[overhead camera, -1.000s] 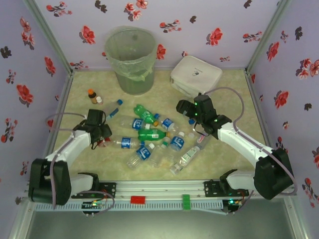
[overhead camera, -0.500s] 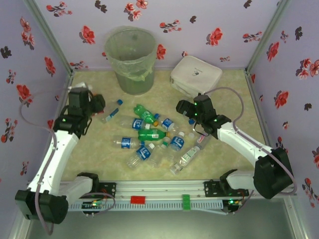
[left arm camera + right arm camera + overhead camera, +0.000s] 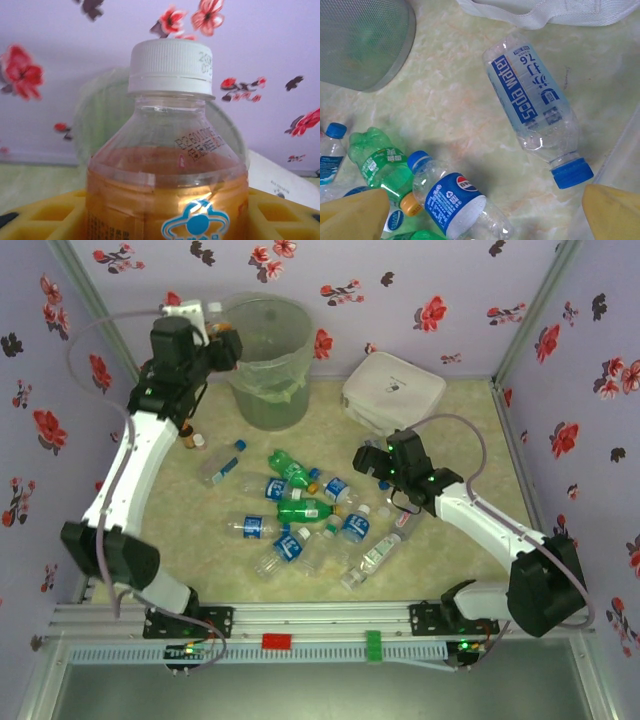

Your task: Put the plastic bottles in the bin

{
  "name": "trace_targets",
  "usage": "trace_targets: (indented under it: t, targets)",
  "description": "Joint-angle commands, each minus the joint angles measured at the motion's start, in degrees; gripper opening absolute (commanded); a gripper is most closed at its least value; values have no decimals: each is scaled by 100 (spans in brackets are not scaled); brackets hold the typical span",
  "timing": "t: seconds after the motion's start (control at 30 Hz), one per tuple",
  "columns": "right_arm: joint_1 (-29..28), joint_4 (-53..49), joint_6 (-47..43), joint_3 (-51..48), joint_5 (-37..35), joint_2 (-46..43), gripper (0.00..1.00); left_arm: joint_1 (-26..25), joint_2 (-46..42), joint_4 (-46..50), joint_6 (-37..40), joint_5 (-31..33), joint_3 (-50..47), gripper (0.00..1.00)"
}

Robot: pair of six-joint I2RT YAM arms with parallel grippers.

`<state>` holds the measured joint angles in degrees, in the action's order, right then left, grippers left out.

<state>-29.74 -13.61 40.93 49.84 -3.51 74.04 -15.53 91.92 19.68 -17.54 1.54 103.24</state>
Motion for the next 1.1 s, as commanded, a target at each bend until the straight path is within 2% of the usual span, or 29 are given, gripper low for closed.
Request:
trace_targets:
  t: [0.0, 0.2, 0.43, 0.6, 0.7, 0.83, 0.97, 1.07]
  targets:
    - [-34, -369, -218, 153, -224, -151, 100, -62, 804, 145, 290, -509, 1159, 43]
    - [-32, -620, -328, 80, -512, -398, 100, -108, 2291, 757, 341, -661, 2953, 43]
    - [-32, -932, -331, 102, -742, -465, 100, -112, 3482, 1079, 253, -536, 3902, 42]
    - [-31, -1098, -260, 96, -998, -512, 100, -114, 3904, 1197, 229, -510, 4140, 46]
    - [-32, -1127, -296, 93, -1001, -530, 100, -102, 3982, 1197, 225, -489, 4185, 51]
    - [-32, -1137, -341, 96, -1092, -534, 100, -104, 3958, 1200, 163, -487, 4223, 79]
    - [-32, -985, -824, 108, -1092, -462, 100, -100, 3749, 1235, 207, -486, 4244, 99]
    - [-25, -860, -1198, 236, -1059, -284, 100, -104, 3427, 1284, 233, -480, 4143, 100]
